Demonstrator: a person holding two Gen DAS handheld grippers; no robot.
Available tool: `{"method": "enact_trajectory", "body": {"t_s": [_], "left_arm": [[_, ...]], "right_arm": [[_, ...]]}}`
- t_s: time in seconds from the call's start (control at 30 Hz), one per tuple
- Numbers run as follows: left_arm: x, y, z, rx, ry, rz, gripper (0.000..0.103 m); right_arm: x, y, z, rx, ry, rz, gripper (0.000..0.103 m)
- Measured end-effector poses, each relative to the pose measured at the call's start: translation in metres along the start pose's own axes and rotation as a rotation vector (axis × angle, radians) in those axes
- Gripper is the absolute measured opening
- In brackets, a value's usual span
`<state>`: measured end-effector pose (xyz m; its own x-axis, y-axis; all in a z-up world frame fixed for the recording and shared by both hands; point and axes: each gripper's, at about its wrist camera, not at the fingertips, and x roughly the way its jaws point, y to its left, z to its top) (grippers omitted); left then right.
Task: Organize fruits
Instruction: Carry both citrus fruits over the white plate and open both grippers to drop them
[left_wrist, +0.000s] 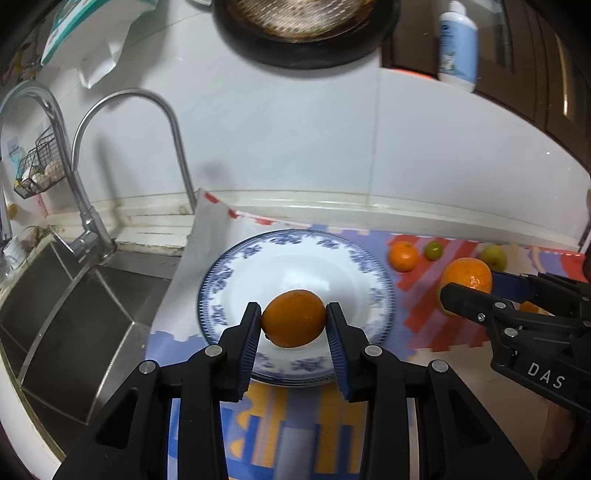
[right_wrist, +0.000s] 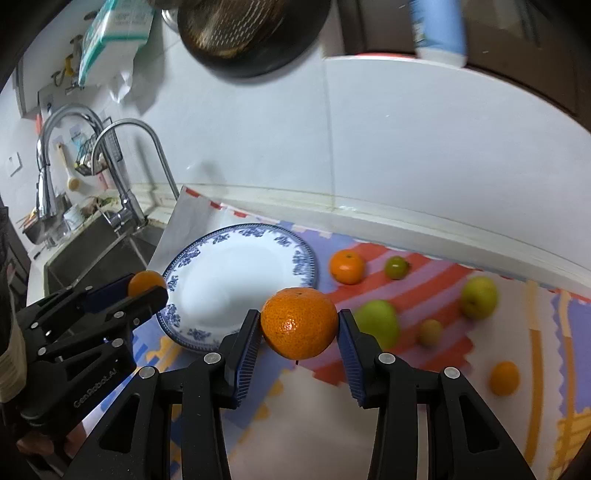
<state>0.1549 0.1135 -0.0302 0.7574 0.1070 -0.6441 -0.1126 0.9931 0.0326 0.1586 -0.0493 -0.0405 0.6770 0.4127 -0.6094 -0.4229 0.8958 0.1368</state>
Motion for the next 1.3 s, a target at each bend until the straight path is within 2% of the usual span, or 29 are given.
{"method": "enact_trajectory", "body": {"t_s": [0.27, 0.5, 0.7, 0.97, 1.07, 1.2, 1.3], "left_arm": [[0.033, 0.026, -0.002, -0.048, 0.077, -0.014, 0.036], [0.064, 0.035, -0.003, -0.047, 0.128, -0.017, 0.036], [0.081, 0.041, -0.003, -0.058, 0.165, -0.024, 0.036], [0.089, 0.04, -0.005, -0.04, 0.169, -0.019, 0.036], [0.086, 0.041, -0.002, -0.041, 0.158, -0.012, 0.047], [0.075, 0.042, 0.001, -0.045, 0.134, 0.001, 0.051], [0.063, 0.04, 0.003, -0.046, 0.109, 0.005, 0.054]], "right_arm": [[0.052, 0.026, 0.012, -0.038, 0.087, 0.069, 0.043], [0.087, 0.039, 0.022, -0.071, 0.142, 0.081, 0.043], [0.106, 0.039, 0.027, -0.05, 0.172, 0.092, 0.043], [0.117, 0.035, 0.024, -0.034, 0.196, 0.096, 0.043], [0.117, 0.035, 0.024, -0.041, 0.189, 0.097, 0.043], [0.109, 0.034, 0.026, -0.038, 0.166, 0.096, 0.048], [0.099, 0.034, 0.026, -0.041, 0.147, 0.092, 0.048]]}}
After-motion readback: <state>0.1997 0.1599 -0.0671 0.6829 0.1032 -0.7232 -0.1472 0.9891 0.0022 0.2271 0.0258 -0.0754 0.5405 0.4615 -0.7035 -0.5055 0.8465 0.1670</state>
